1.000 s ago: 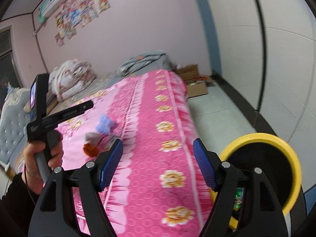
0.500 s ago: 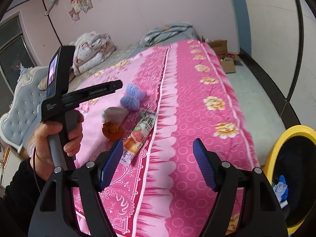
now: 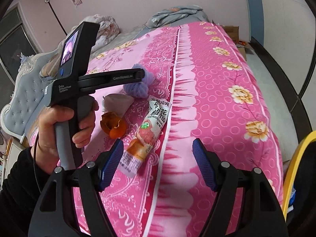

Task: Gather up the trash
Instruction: 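Grasp the printed snack pouch with the right gripper while the left gripper grasps a lavender mesh sleeve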

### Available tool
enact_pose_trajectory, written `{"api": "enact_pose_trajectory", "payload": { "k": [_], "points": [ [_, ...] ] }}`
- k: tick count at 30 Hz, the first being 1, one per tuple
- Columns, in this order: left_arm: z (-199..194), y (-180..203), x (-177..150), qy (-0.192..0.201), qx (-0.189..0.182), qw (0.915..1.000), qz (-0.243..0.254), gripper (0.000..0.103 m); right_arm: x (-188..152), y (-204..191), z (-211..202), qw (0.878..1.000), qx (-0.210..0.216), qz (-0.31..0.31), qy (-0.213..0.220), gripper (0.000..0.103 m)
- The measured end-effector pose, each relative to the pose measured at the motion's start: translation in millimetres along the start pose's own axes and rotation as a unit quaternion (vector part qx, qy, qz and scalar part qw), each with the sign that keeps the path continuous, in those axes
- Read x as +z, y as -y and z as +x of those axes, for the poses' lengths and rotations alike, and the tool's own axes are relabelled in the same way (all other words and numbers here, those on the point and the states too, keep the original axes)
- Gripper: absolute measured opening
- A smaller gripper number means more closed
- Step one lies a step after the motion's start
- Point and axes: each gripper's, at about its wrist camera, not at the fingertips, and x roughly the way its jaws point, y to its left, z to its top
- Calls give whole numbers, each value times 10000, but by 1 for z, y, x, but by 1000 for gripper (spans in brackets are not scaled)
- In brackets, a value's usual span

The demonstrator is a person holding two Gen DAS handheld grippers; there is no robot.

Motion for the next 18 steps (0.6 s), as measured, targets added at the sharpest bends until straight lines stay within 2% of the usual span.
{"api": "enact_pose_trajectory", "payload": {
  "k": [4,10,12,14,16,17,18],
  "points": [
    [10,1,3,-75,-132,9999,15,86,5,-6,14,9998,104,-68,-151,65],
    [20,-1,5,-147,-271,9995,100,86,8,-10,38,9992,-14,-142,-361,60],
    [22,1,5,-162,-324,9992,183,85,8,-10,48,9990,-44,-160,-427,53],
    [24,2,4,-188,-388,9988,220,77,8,-10,53,9987,-76,-187,-464,46],
    [27,3,3,-253,-534,9981,198,60,9,-9,56,9987,-85,-183,-464,40],
    [27,6,2,-249,-566,9978,236,54,9,-9,55,9988,-78,-175,-443,30],
    [27,8,1,-242,-567,9977,293,44,9,-9,55,9988,-66,-183,-438,29]
  ]
}}
